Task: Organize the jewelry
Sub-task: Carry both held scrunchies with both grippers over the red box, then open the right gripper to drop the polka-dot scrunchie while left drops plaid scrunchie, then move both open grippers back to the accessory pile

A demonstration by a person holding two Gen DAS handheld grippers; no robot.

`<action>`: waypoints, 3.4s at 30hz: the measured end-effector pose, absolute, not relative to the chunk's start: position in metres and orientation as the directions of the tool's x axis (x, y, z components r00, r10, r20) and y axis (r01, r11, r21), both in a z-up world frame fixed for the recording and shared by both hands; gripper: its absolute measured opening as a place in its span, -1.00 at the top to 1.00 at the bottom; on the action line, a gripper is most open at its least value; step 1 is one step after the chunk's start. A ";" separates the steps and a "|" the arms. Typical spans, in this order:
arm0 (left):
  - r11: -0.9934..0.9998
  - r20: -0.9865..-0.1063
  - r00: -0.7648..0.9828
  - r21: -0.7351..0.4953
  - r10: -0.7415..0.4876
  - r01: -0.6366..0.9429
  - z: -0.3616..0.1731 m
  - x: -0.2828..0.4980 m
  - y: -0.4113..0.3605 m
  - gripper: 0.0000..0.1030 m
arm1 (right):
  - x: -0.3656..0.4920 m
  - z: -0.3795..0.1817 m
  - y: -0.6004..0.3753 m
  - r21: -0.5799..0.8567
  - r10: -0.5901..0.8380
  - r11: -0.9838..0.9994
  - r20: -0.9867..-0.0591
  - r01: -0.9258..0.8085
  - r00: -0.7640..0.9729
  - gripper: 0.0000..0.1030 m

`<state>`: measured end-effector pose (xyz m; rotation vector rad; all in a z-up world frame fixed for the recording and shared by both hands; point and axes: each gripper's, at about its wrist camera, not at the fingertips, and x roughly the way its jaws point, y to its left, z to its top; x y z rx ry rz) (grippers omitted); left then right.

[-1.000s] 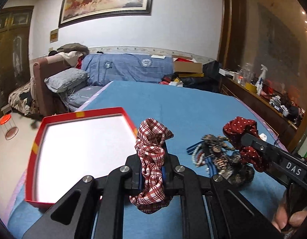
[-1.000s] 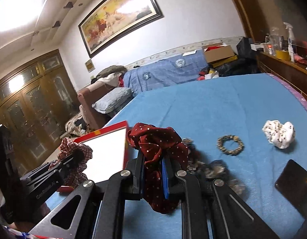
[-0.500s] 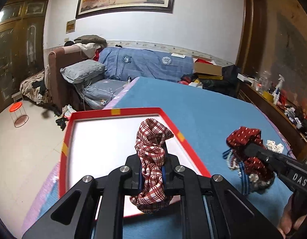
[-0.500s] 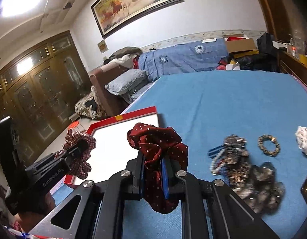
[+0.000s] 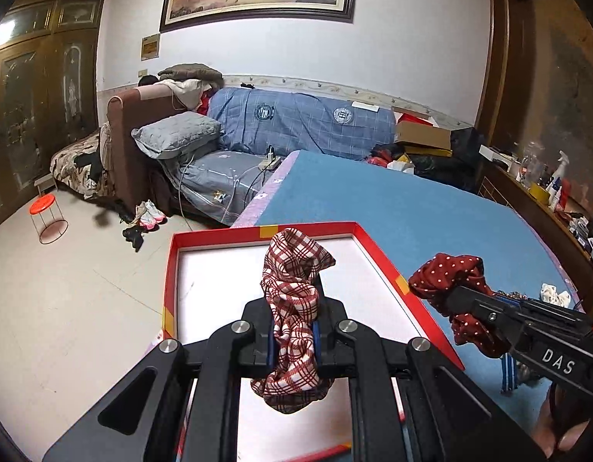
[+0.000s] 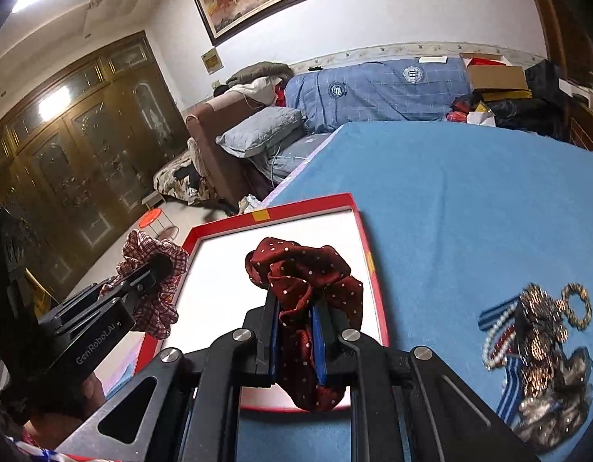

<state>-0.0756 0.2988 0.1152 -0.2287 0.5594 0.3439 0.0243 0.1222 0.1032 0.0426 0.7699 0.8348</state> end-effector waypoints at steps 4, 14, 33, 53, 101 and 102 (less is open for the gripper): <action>0.917 -0.561 0.787 -0.116 0.256 -0.381 0.120 -0.067 0.312 0.75 | 0.030 0.103 0.137 0.305 0.669 0.690 -0.616 -0.657 0.416 0.69; 0.903 -0.613 0.754 -0.148 0.236 -0.403 0.116 -0.038 0.347 0.75 | 0.051 0.098 0.147 0.302 0.641 0.708 -0.653 -0.638 0.403 0.69; 0.879 -0.769 0.619 -0.171 0.163 -0.444 0.057 0.050 0.391 0.74 | 0.123 0.065 0.231 0.340 0.598 0.728 -0.739 -0.595 0.311 0.63; 0.846 -0.749 0.614 -0.139 0.250 -0.514 0.052 0.018 0.385 -0.13 | 0.127 0.050 0.216 0.297 0.568 0.778 -0.710 -0.554 0.417 -0.39; 0.976 -0.698 0.716 -0.163 -0.012 -0.143 0.101 -0.006 0.138 -0.22 | 0.077 0.109 -0.121 0.359 0.447 0.885 -0.486 -0.295 0.751 -0.43; 0.978 -0.708 0.705 -0.170 -0.037 -0.118 0.096 0.002 0.125 -0.22 | 0.081 0.105 -0.131 0.368 0.434 0.889 -0.489 -0.272 0.756 -0.43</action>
